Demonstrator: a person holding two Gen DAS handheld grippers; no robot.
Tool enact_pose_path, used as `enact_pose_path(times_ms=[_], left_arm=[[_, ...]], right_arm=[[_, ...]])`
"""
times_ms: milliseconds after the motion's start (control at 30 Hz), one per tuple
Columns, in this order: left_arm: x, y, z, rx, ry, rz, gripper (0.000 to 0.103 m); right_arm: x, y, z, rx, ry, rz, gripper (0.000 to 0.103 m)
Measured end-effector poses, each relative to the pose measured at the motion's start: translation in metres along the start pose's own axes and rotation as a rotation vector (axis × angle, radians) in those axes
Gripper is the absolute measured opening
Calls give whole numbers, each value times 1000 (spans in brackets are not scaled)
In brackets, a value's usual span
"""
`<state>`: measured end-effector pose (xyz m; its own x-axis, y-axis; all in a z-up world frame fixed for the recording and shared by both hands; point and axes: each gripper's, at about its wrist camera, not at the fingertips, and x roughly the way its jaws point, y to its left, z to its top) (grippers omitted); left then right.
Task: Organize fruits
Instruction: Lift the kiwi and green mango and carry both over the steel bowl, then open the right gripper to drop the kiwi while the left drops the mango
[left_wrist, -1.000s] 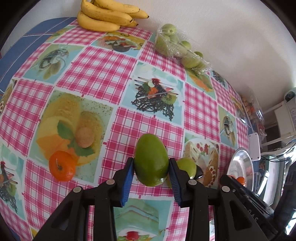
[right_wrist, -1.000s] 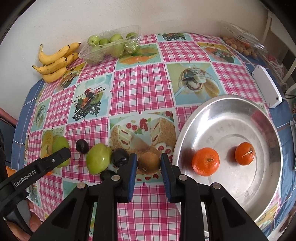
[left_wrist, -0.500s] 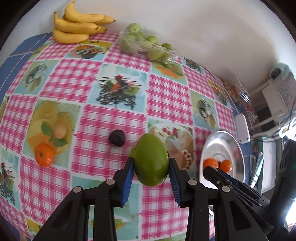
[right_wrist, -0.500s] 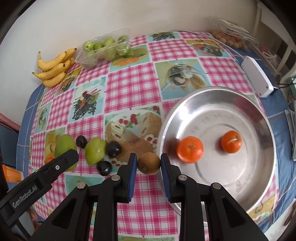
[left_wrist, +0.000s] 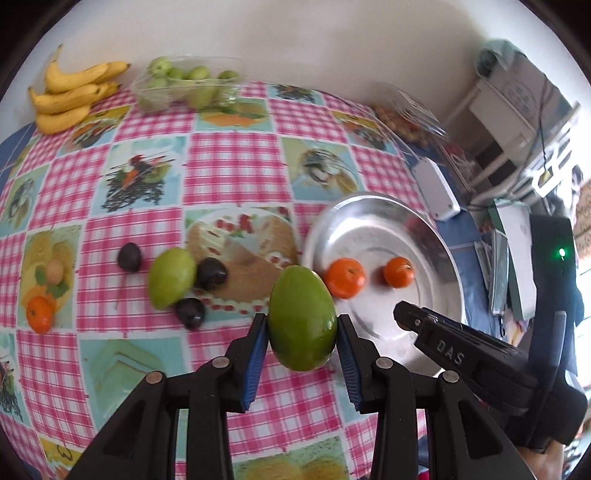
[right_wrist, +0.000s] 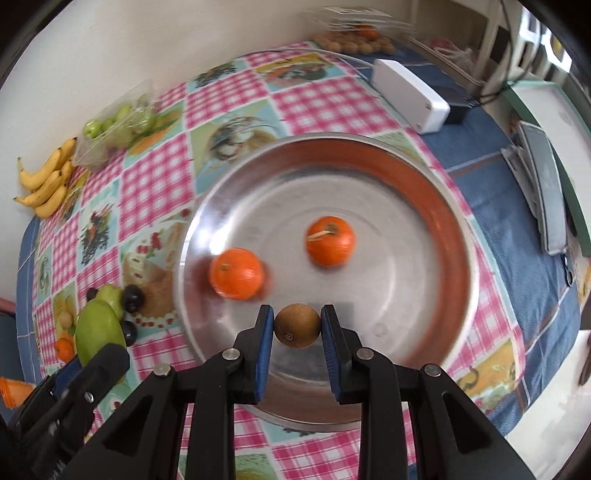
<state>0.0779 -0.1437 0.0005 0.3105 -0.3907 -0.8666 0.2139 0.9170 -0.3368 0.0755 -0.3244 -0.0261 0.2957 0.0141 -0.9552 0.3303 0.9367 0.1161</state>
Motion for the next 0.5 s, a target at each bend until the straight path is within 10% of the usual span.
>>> enact_pose_path(times_ms=[500], left_arm=[[46, -33, -9, 34, 56, -64, 40]], right_arm=[[15, -45, -7, 127, 71, -1, 27]])
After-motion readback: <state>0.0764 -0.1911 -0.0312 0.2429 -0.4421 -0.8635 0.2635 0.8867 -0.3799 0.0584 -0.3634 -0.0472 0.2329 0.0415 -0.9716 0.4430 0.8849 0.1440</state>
